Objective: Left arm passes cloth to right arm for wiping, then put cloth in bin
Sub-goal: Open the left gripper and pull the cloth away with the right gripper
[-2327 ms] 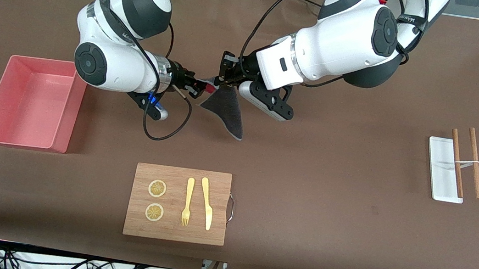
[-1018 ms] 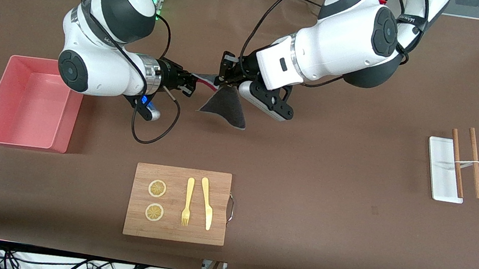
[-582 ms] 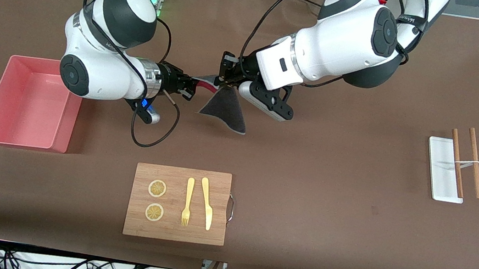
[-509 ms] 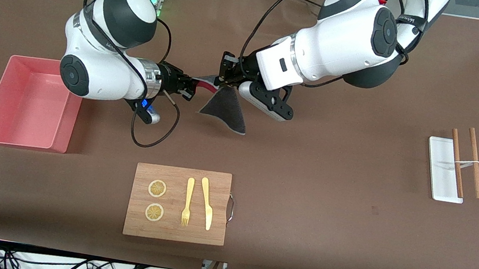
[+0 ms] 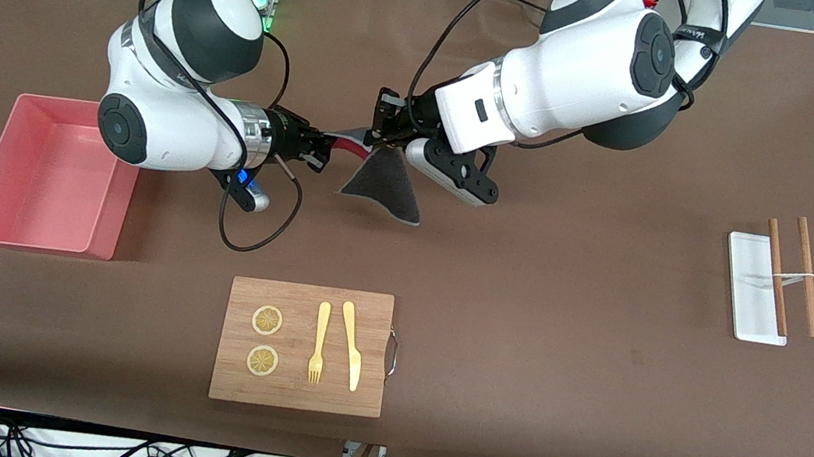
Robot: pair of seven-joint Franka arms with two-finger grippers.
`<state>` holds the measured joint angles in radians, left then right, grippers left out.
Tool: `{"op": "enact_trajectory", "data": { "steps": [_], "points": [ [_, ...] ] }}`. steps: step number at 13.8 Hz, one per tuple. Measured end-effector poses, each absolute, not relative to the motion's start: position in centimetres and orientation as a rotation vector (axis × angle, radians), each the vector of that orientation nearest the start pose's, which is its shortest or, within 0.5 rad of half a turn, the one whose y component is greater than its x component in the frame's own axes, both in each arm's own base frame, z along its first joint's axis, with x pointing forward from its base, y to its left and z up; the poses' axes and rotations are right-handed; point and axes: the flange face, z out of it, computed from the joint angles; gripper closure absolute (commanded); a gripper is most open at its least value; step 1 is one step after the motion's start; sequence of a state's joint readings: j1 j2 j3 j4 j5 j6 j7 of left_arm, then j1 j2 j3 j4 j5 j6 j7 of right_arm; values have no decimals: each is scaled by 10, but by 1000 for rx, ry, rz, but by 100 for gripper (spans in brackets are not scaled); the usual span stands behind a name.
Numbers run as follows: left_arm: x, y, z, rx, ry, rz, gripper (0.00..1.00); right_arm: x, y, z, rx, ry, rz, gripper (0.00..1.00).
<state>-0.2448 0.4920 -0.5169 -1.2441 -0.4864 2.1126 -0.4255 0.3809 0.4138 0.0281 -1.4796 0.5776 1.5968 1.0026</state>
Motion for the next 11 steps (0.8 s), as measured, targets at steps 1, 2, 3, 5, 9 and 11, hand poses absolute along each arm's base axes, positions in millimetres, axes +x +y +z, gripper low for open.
{"op": "enact_trajectory", "data": {
  "steps": [1,2,3,5,9,11],
  "points": [
    [572,-446,568,2336,-75,-38,65,577,307,435,-2592,948,852,100],
    [572,-446,568,2336,-74,-38,2,578,306,435,-2590,950,850,100],
    [572,-446,568,2336,-74,-38,0,578,306,436,-2590,951,848,100],
    [572,-445,568,2336,-75,-36,0,578,305,436,-2589,952,848,100],
    [575,-436,578,2346,-81,-31,0,579,305,436,-2589,952,847,100],
    [580,-401,591,2454,-117,-22,0,579,305,435,-2589,954,848,100]
  ]
}}
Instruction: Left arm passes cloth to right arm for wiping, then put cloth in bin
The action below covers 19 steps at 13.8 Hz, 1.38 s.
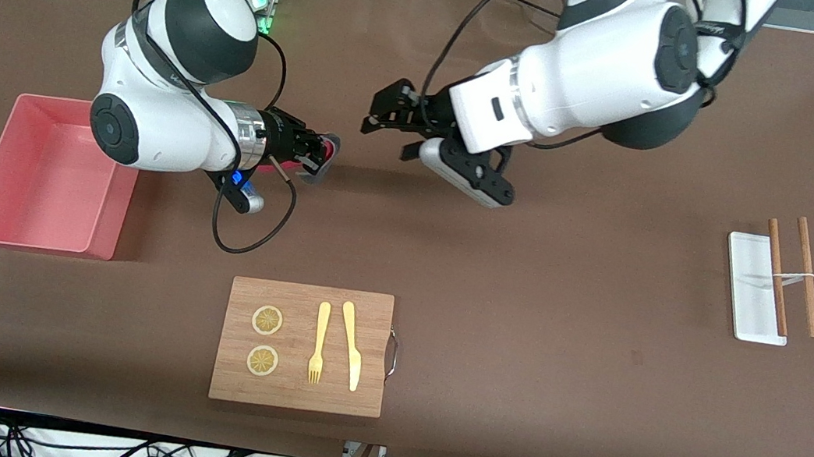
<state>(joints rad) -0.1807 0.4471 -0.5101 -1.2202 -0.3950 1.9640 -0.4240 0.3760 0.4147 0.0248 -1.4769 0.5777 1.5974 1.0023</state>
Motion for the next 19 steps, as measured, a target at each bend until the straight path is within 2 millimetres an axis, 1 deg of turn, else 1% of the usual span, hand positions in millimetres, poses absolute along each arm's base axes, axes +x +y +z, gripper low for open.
{"op": "enact_trajectory", "data": {
  "steps": [2,4,6,7,9,11,13,14,15,16,18,19],
  "points": [
    [582,-355,607,2620,-146,-12,0,580,304,430,-2590,956,856,100],
    [582,-313,614,2769,-137,-28,0,582,304,414,-2603,953,877,100],
    [590,-261,608,2899,-70,-98,0,586,301,388,-2649,954,890,100],
    [598,-230,603,2944,-22,-140,0,588,299,373,-2676,952,891,100],
    [611,-166,595,2999,28,-203,0,591,294,344,-2744,917,892,100],
    [619,-110,590,3052,59,-239,0,596,282,320,-2818,867,882,100],
    [623,-60,589,3061,125,-257,0,605,257,301,-2866,805,876,100],
    [624,-40,588,3057,155,-267,0,611,239,293,-2890,772,871,100],
    [622,-26,586,3062,177,-293,0,616,217,285,-2914,737,868,100],
    [621,-20,584,3081,182,-321,0,622,193,276,-2939,699,868,100],
    [620,-19,581,3121,151,-336,0,631,141,260,-2958,632,880,100],
    [621,-17,580,3143,129,-336,0,634,115,255,-2960,599,883,100]
  ]
}}
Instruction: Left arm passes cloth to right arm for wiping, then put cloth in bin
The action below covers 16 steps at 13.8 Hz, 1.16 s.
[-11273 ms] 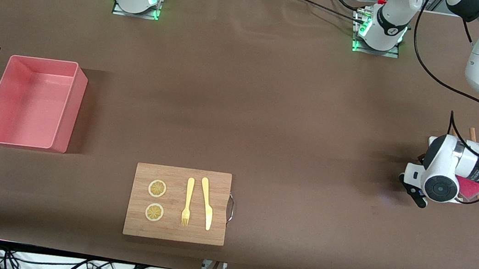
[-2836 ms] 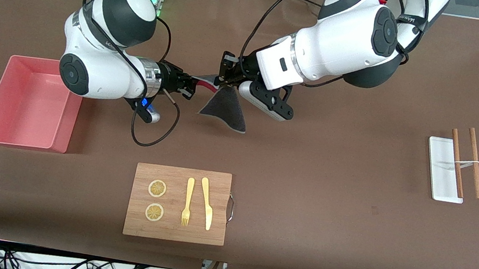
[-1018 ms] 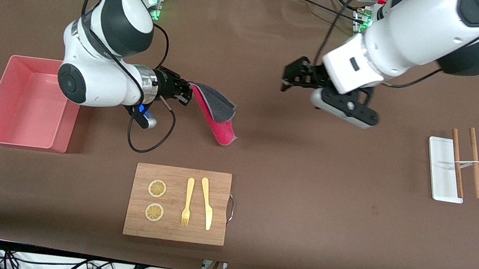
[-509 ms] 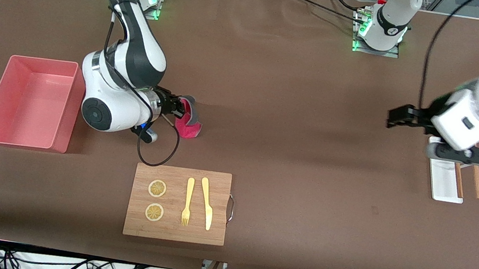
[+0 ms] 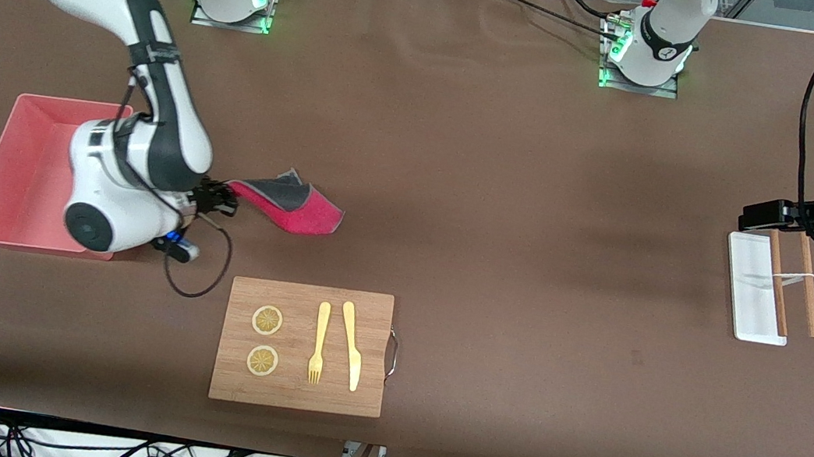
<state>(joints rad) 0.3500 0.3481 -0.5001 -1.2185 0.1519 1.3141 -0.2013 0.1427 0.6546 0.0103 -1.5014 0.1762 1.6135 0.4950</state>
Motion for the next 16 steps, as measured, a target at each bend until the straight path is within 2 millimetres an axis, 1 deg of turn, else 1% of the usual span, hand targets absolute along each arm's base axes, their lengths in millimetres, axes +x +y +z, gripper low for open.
{"op": "enact_trajectory", "data": {
  "steps": [3,5,6,7,8,9,10,12,13,14,16],
  "points": [
    [622,0,577,-3089,-88,331,0,641,46,248,-3010,459,874,100],
    [623,5,577,-3090,-86,331,0,642,2,247,-3019,354,867,100],
    [624,8,576,-3092,-83,320,0,643,-11,248,-3022,322,862,100],
    [627,12,576,-3094,-75,293,0,643,-16,249,-3027,305,860,100],
    [629,18,575,-3094,-51,266,0,644,-10,250,-3032,300,857,100],
    [631,24,573,-3086,-24,246,0,645,3,251,-3039,310,851,100],
    [631,31,570,-3076,-7,223,0,647,23,254,-3050,339,841,100],
    [627,43,565,-3089,2,156,0,648,75,259,-3067,404,816,100],
    [623,46,564,-3099,-12,114,0,647,97,260,-3071,431,797,100],
    [618,47,565,-3110,-25,83,0,645,117,261,-3073,459,778,100],
    [610,46,568,-3117,-35,55,0,643,146,261,-3073,517,742,100]
  ]
}}
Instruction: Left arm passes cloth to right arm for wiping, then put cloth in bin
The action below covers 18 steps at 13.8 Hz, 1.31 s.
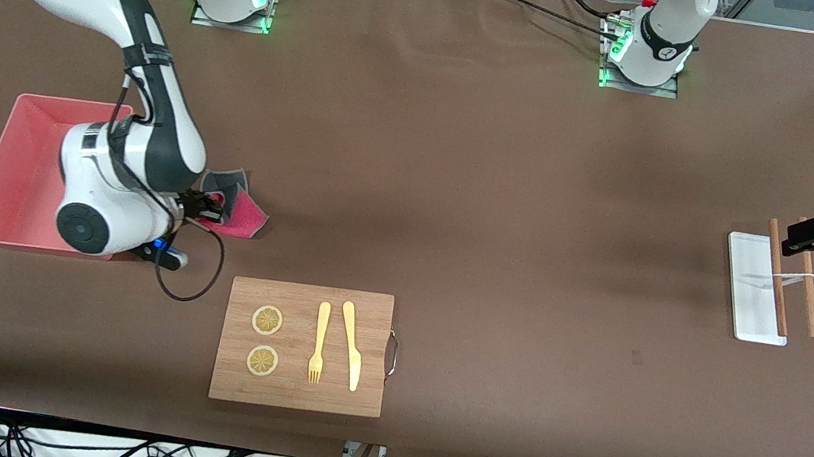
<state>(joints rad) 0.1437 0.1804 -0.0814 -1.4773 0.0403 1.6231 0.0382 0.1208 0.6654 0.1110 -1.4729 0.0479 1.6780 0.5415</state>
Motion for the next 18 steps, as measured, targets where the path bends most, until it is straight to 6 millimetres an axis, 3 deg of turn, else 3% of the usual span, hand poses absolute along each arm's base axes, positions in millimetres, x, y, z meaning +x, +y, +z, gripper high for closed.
{"op": "enact_trajectory", "data": {
  "steps": [6,9,12,18],
  "points": [
    [583,29,591,-3108,2,4,0,635,228,237,-3091,677,604,100],
    [564,40,593,-3103,-32,-2,0,626,278,227,-3070,757,499,100],
    [562,59,584,-3102,-73,8,0,618,329,239,-2974,853,474,100],
    [577,62,569,-3097,-74,-79,0,596,416,268,-2773,1007,404,100]
  ]
}}
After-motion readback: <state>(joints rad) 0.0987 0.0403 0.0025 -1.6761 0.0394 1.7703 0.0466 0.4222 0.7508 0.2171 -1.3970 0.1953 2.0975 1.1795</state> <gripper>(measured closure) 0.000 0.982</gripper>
